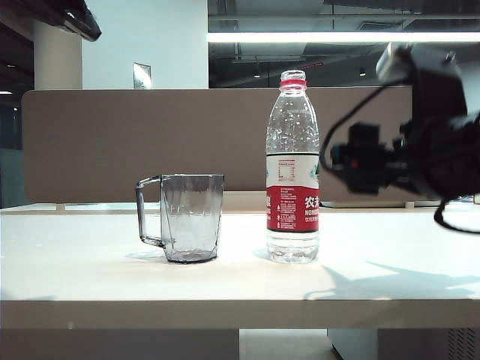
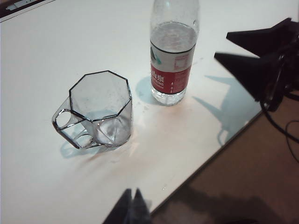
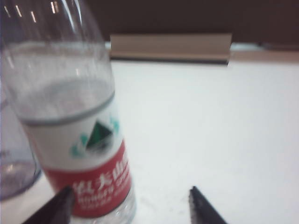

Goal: Pick up the mineral water bottle on the table and pour water into the mug until it's full.

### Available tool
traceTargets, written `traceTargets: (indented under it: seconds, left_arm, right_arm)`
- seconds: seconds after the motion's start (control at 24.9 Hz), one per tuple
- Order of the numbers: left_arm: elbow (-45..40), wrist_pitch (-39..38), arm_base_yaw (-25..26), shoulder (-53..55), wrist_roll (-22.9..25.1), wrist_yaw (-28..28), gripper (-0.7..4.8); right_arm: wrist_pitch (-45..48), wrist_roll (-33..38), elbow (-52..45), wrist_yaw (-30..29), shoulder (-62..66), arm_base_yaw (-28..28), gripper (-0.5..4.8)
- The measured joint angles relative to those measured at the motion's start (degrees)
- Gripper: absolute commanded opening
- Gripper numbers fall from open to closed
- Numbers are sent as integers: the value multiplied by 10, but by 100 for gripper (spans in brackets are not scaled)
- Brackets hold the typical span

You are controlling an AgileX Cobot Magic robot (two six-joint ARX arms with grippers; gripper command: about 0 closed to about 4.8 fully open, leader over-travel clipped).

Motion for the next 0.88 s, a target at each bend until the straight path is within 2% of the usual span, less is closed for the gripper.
traceTargets:
  seconds: [0.28, 0.36, 0.8, 0.88]
  left_arm:
    - [0, 0, 0, 0, 0, 0, -5]
    - [0, 0, 0, 0, 0, 0, -5]
    - [0, 0, 0, 0, 0, 0, -5]
    - [0, 0, 0, 0, 0, 0, -5]
  right_arm:
    - [0, 0, 49, -71, 66, -1, 442]
    - [0, 0, 68, -89, 81, -1, 442]
    - [0, 2, 174, -100, 160, -1, 440]
    - [0, 2, 185, -100, 167, -1, 426]
